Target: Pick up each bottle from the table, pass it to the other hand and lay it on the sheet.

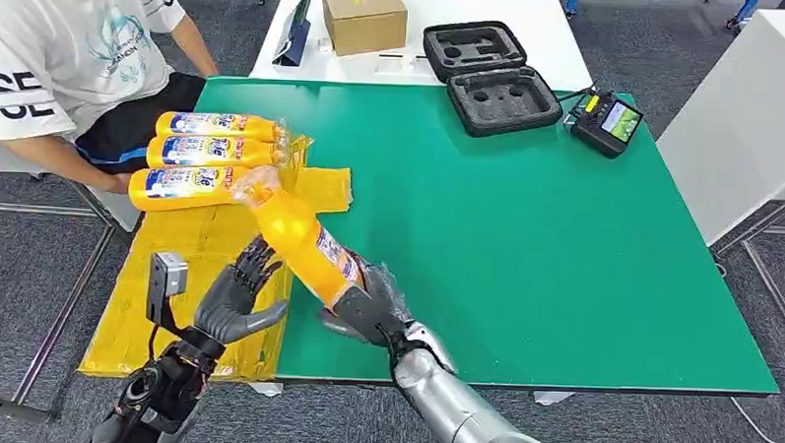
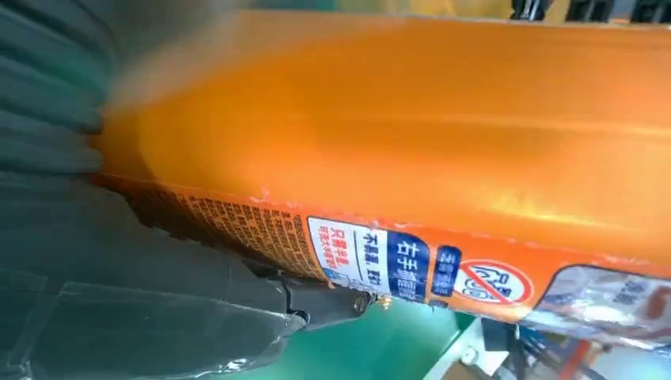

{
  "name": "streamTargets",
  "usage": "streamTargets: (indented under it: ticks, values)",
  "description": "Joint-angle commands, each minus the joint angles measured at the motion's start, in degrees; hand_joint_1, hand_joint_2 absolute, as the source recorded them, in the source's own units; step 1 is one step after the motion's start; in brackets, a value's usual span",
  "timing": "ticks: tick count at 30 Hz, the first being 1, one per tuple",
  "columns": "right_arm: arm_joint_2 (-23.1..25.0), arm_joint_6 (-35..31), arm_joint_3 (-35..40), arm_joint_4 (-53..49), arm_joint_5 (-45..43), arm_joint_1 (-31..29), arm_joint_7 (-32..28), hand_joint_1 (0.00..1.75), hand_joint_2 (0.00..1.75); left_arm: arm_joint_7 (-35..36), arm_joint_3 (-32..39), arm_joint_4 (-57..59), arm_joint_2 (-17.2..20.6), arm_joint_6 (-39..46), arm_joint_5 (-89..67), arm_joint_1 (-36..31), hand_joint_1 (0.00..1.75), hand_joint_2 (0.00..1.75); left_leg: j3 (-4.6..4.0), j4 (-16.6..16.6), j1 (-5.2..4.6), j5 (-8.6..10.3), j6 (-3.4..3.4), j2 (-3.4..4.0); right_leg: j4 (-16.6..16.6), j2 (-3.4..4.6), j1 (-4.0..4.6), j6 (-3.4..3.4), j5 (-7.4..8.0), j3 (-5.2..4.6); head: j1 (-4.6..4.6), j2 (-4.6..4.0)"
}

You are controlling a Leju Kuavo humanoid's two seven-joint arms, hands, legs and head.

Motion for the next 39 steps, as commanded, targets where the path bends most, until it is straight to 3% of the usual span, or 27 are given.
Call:
streamTargets:
  ticks: [1, 10, 14, 19, 36, 37, 38, 39]
  values:
    - [1.7, -0.8, 5.6, 4.3, 4.5, -1.6, 2.5, 1.75, 1.75, 0.5, -4.2, 1.2, 0.6, -0.1, -0.6, -2.1, 0.0, 1.75, 0.12, 0.0, 0.0, -0.05, -0.02, -0.05, 0.0, 0.0, -0.01, -0.02, -0.06, 0.12, 0.0, 0.0]
    - [1.5, -0.6, 5.6, 4.3, 4.4, -1.7, 2.5, 1.75, 1.75, 0.5, -4.1, 1.3, 0.7, -0.2, -0.6, -2.2, 0.0, 1.75, 0.14, 0.0, 0.02, -0.05, -0.02, -0.08, 0.0, -0.04, 0.01, -0.02, -0.06, 0.14, 0.0, 0.0]
    - [2.4, -0.5, 10.9, 3.4, 7.9, -0.1, 4.0, 1.75, 1.75, 0.9, -4.3, 4.1, -0.2, 1.5, 0.1, -4.4, 0.0, 1.75, 0.25, 0.0, 0.01, -0.09, -0.03, -0.16, 0.0, -0.09, 0.0, -0.03, -0.14, 0.26, 0.0, 0.0]
    - [2.4, -1.5, 17.4, 2.7, 5.9, 0.9, 6.0, 1.75, 1.75, 1.8, -3.3, 6.7, -1.0, 5.0, 4.1, -5.9, 0.0, 1.75, 0.13, 0.0, 0.04, -0.02, -0.03, -0.14, 0.0, -0.11, 0.03, -0.03, -0.07, 0.13, 0.02, 0.0]
    - [2.4, 0.6, 21.9, 5.7, 7.5, -0.1, 9.0, 1.75, 1.75, -0.2, -2.6, 3.8, -1.4, 6.5, 10.7, -6.3, 0.0, 1.75, 0.1, 0.0, 0.05, -0.01, -0.02, -0.15, -0.1, -0.17, 0.04, -0.02, -0.07, 0.09, 0.0, 0.0]
    - [2.4, 0.5, 21.9, 5.9, 7.4, -0.2, 9.0, 1.75, 1.75, -0.7, -2.6, 3.6, -1.4, 6.5, 10.9, -6.3, 0.42, 1.75, 0.21, 0.0, 0.06, -0.04, -0.03, -0.25, -0.1, -0.25, 0.05, -0.03, -0.14, 0.24, 0.0, 0.0]
    - [2.4, 0.5, 21.9, 5.9, 7.4, -0.2, 9.0, 1.75, 1.75, -0.7, -2.6, 3.6, -1.4, 6.5, 10.9, -6.3, 1.69, 1.75, 0.12, 0.0, 0.05, -0.01, -0.02, -0.16, -0.1, -0.19, 0.05, -0.02, -0.08, 0.12, 0.0, 0.0]
    - [2.4, 0.1, 21.9, 6.0, 7.7, -0.4, 9.0, 1.75, 1.75, -1.2, -2.7, 3.3, -1.5, 6.3, 11.0, -6.2, 1.75, 1.75, 0.25, 0.0, 0.06, -0.06, -0.03, -0.26, -0.1, -0.27, 0.05, -0.03, -0.16, 0.27, 0.0, 0.0]
